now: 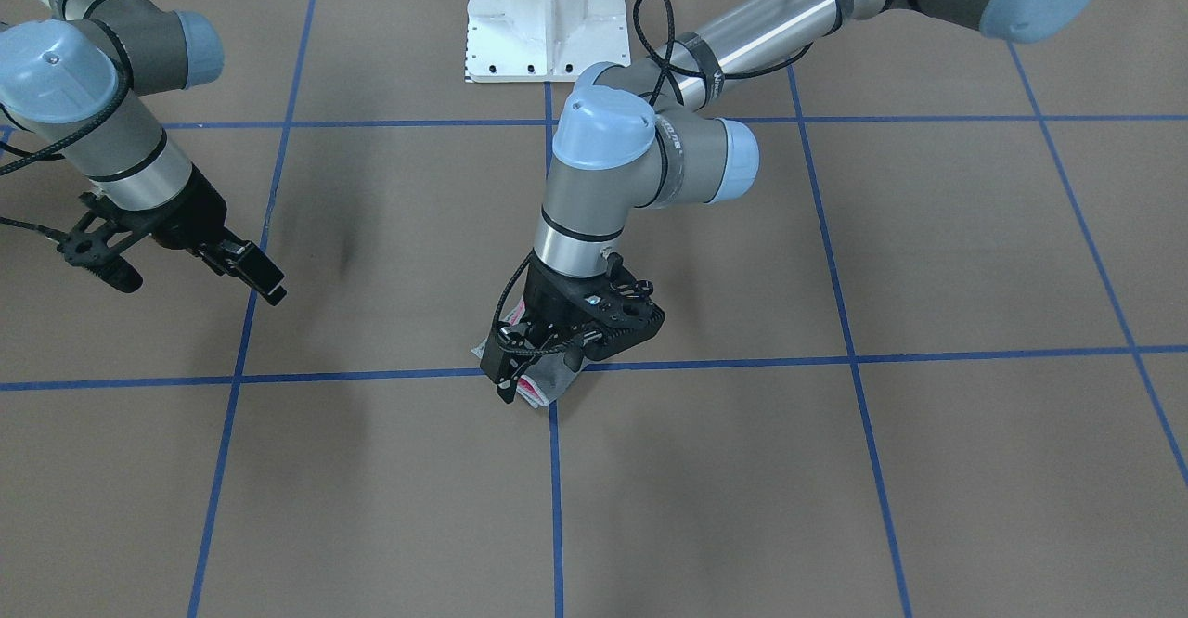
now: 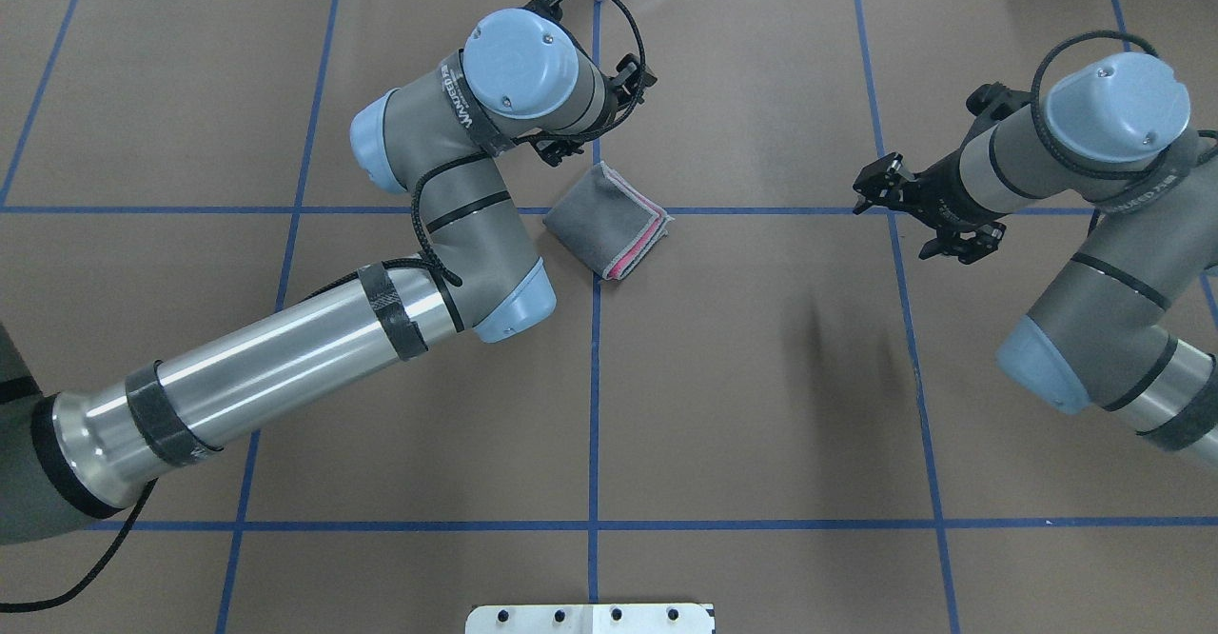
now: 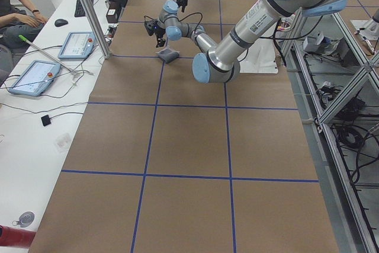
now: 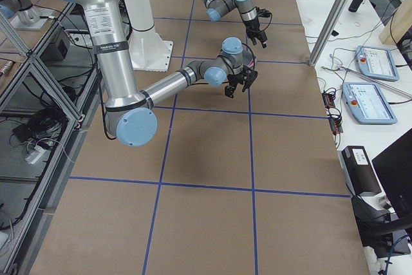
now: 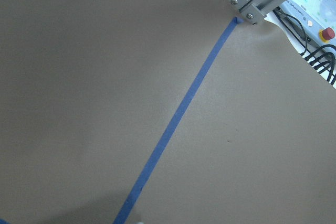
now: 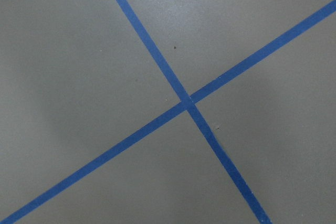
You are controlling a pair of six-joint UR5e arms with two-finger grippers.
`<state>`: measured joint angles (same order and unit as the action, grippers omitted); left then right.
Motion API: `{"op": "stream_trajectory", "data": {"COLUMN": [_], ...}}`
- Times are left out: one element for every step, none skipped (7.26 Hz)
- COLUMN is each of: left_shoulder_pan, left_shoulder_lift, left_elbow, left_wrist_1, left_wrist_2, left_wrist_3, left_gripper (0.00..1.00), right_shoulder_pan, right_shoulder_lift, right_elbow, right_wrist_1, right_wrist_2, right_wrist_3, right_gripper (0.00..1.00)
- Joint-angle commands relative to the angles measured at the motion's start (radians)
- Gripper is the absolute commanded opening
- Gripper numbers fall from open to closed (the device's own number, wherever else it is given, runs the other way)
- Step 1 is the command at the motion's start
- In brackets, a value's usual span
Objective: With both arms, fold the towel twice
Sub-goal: 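Release the folded towel and raise the left gripper away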
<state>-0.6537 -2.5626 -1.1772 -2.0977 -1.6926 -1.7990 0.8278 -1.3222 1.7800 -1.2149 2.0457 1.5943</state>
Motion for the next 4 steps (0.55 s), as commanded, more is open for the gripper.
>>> {"op": "stream_trajectory", "data": {"left_shoulder_pan": [-0.018, -0.02, -0.023, -0.032], "left_shoulder_lift": [0.065, 0.138, 0.266, 0.36], "left_elbow": [-0.114, -0.221, -0.363, -0.465], "left_wrist_1": [0.033, 0.048, 0.05, 0.05], "left_wrist_2": [-0.056, -0.058, -0.103, -0.111], "left_wrist_3": [0.001, 0.003, 0.015, 0.023], "left_gripper": [1.0, 1.0, 1.0, 1.0], "right_shoulder_pan": [-0.076, -0.114, -0.148, -0.163], "right_shoulder_lift": [0.072, 0.105, 0.141, 0.184], "right_elbow": [-0.008, -0.022, -0.028, -0.06], "right_wrist_1": [-0.002, -0.002, -0.003, 0.0], "right_wrist_2": [-0.031, -0.065, -0.077, -0.109], "right_wrist_3": [0.086, 0.098, 0.133, 0.137], "right_gripper": [1.0, 1.0, 1.0, 1.0]}}
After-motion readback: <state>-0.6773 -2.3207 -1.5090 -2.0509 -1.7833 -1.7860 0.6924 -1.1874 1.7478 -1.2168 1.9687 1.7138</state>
